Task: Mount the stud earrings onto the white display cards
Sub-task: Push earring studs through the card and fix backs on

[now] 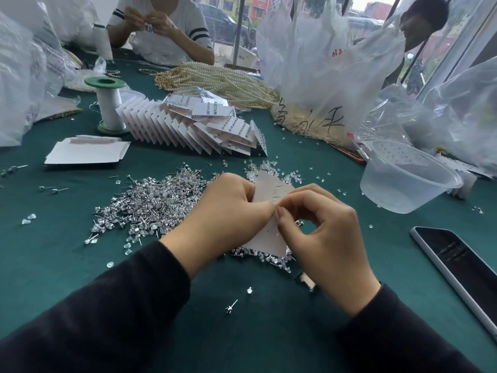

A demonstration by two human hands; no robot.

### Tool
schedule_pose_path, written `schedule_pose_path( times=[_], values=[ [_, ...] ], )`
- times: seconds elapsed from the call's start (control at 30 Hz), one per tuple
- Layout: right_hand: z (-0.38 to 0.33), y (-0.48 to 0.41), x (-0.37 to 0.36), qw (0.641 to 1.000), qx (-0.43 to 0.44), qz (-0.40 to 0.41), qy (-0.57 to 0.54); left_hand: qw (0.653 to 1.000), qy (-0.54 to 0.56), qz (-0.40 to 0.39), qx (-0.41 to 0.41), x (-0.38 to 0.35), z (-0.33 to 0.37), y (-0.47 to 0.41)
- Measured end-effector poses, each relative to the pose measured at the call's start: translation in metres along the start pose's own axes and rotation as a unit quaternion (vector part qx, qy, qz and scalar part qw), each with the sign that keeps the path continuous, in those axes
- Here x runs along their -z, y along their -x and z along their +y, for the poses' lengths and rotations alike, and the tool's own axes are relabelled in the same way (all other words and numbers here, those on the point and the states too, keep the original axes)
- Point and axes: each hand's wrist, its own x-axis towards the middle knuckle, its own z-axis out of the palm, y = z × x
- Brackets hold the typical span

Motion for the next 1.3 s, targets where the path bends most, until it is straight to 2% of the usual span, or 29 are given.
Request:
schedule_pose_path(
  times=[0.23, 0.3, 0.37, 0.4, 0.43, 0.47, 0.5, 0.53, 0.57, 0.6, 0.7, 0.87, 0.97, 1.07, 1.3],
  values=[
    [0.0, 0.002, -0.004, 0.999, 0.036, 0.008, 0.029, 1.0, -0.007, -0.012, -0.008, 0.001, -0.002, -0.002],
    [0.002, 0.001, -0.004, 0.999, 0.025, 0.012, 0.027, 0.996, 0.048, -0.07, 0.009, 0.005, 0.0, -0.003],
    [0.005, -0.001, -0.002, 1.0, 0.009, 0.025, 0.011, 0.973, 0.148, -0.16, 0.078, 0.013, 0.004, -0.005],
    [0.005, -0.002, 0.0, 0.999, -0.001, 0.033, 0.0, 0.965, 0.171, -0.168, 0.108, 0.019, 0.007, -0.006],
    [0.005, -0.003, 0.001, 0.999, -0.012, 0.041, -0.011, 0.971, 0.15, -0.147, 0.116, 0.024, 0.007, -0.007],
    [0.005, -0.004, 0.002, 0.998, -0.026, 0.048, -0.021, 0.987, 0.074, -0.099, 0.099, 0.029, 0.005, -0.009],
    [0.005, -0.005, 0.004, 0.997, -0.042, 0.055, -0.032, 0.996, -0.046, -0.03, 0.063, 0.033, 0.0, -0.011],
    [0.005, -0.006, 0.006, 0.995, -0.065, 0.06, -0.046, 0.985, -0.169, 0.023, 0.025, 0.038, -0.004, -0.012],
    [0.006, -0.007, 0.008, 0.992, -0.092, 0.062, -0.067, 0.965, -0.257, 0.042, 0.006, 0.042, -0.006, -0.011],
    [0.006, -0.008, 0.01, 0.986, -0.121, 0.062, -0.095, 0.952, -0.304, 0.028, 0.003, 0.043, -0.009, -0.012],
    [0.004, -0.01, 0.014, 0.951, -0.207, 0.062, -0.22, 0.945, -0.325, -0.021, 0.01, 0.036, -0.012, -0.011],
    [0.002, -0.015, 0.019, 0.845, -0.33, 0.048, -0.419, 0.959, -0.284, 0.012, -0.013, 0.035, -0.016, -0.015],
    [0.002, -0.016, 0.022, 0.78, -0.384, 0.032, -0.493, 0.97, -0.24, 0.024, -0.007, 0.04, -0.013, -0.016],
    [0.0, -0.017, 0.023, 0.735, -0.418, 0.018, -0.534, 0.977, -0.211, 0.029, -0.005, 0.043, -0.011, -0.015],
    [-0.002, -0.017, 0.024, 0.731, -0.412, -0.025, -0.544, 0.989, -0.149, -0.001, -0.013, 0.04, -0.009, -0.013]
  ],
)
